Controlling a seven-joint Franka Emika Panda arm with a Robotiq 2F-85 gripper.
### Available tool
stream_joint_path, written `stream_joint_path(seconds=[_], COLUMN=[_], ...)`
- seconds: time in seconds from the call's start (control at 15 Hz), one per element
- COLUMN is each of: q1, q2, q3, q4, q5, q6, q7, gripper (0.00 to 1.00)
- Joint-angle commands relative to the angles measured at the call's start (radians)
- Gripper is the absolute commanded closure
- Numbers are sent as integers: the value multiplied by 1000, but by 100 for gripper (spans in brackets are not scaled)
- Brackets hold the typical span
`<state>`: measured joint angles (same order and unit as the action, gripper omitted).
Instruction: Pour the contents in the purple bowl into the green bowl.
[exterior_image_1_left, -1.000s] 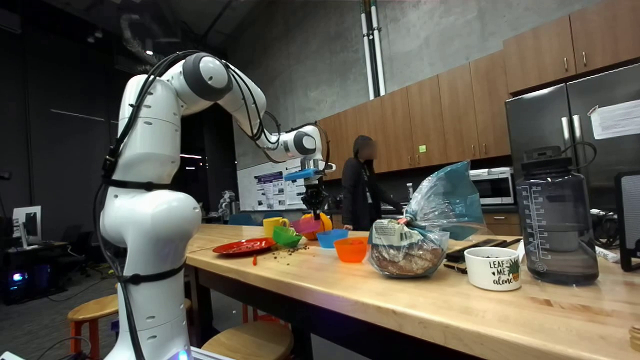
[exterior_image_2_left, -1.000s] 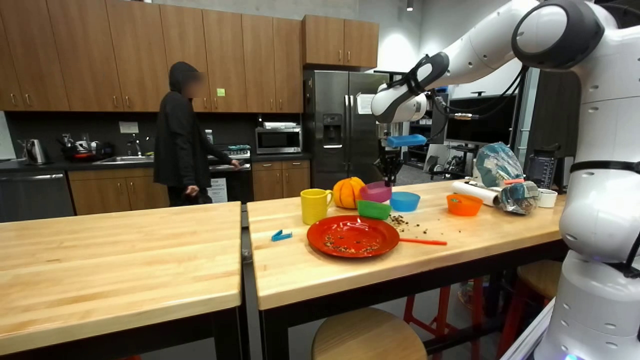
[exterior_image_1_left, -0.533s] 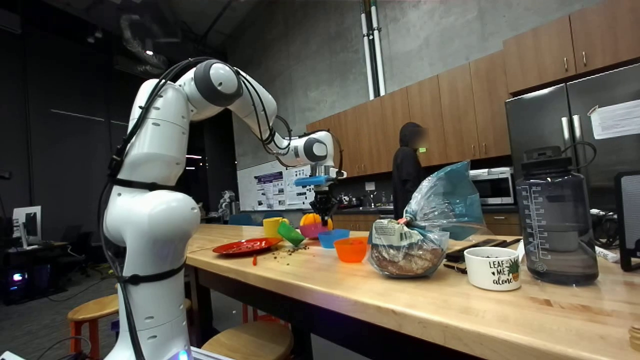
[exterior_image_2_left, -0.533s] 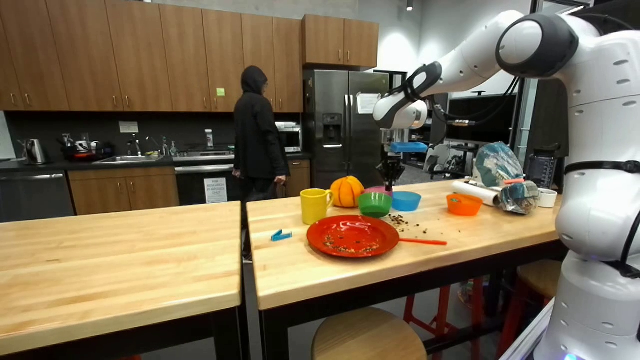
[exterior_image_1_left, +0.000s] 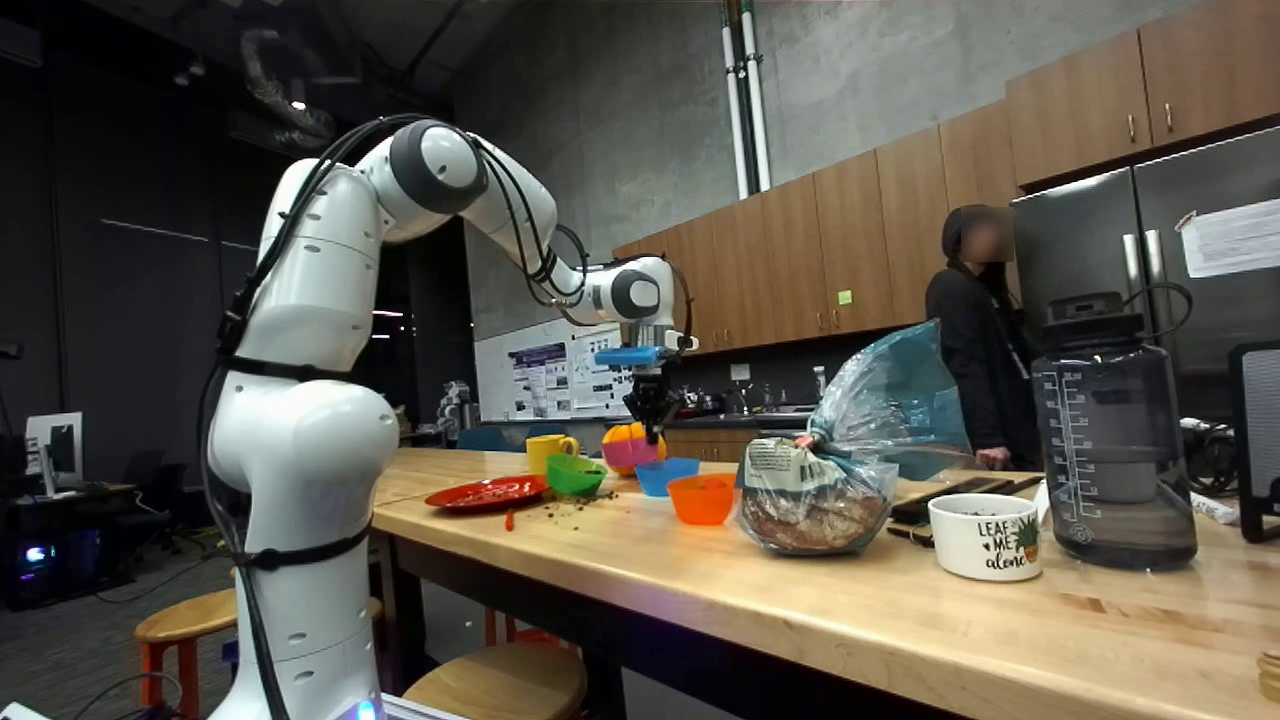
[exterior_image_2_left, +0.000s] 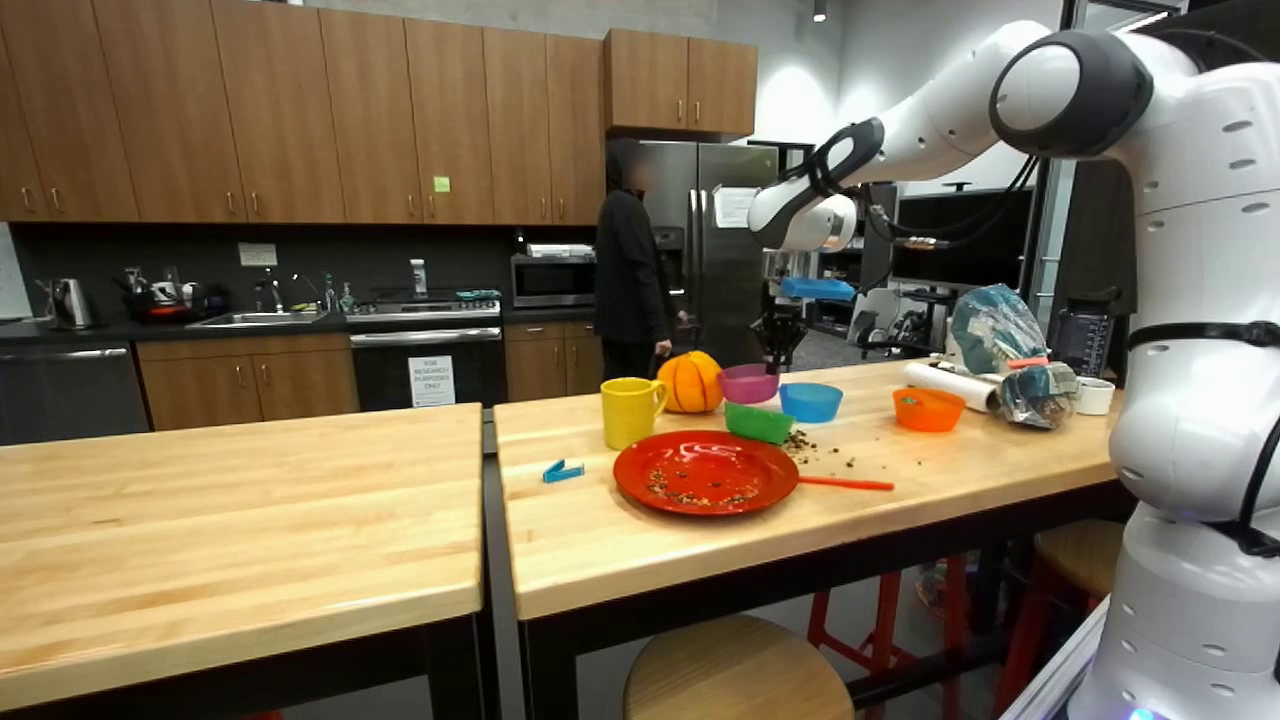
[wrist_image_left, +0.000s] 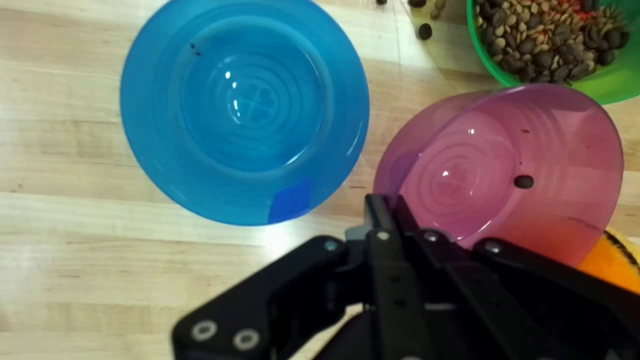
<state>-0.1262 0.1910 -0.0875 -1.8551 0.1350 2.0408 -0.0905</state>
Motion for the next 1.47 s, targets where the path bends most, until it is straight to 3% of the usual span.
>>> stream_joint_path(seconds=[0.0, 0.4, 1.4], q1=[-4, -17, -13], q2=[27, 72, 94], q3=[-3, -10, -12], q4=[42, 110, 120], q5=[9, 51, 30], q6=[-28, -96, -81], q7=[20, 57, 96], gripper=[99, 99, 96])
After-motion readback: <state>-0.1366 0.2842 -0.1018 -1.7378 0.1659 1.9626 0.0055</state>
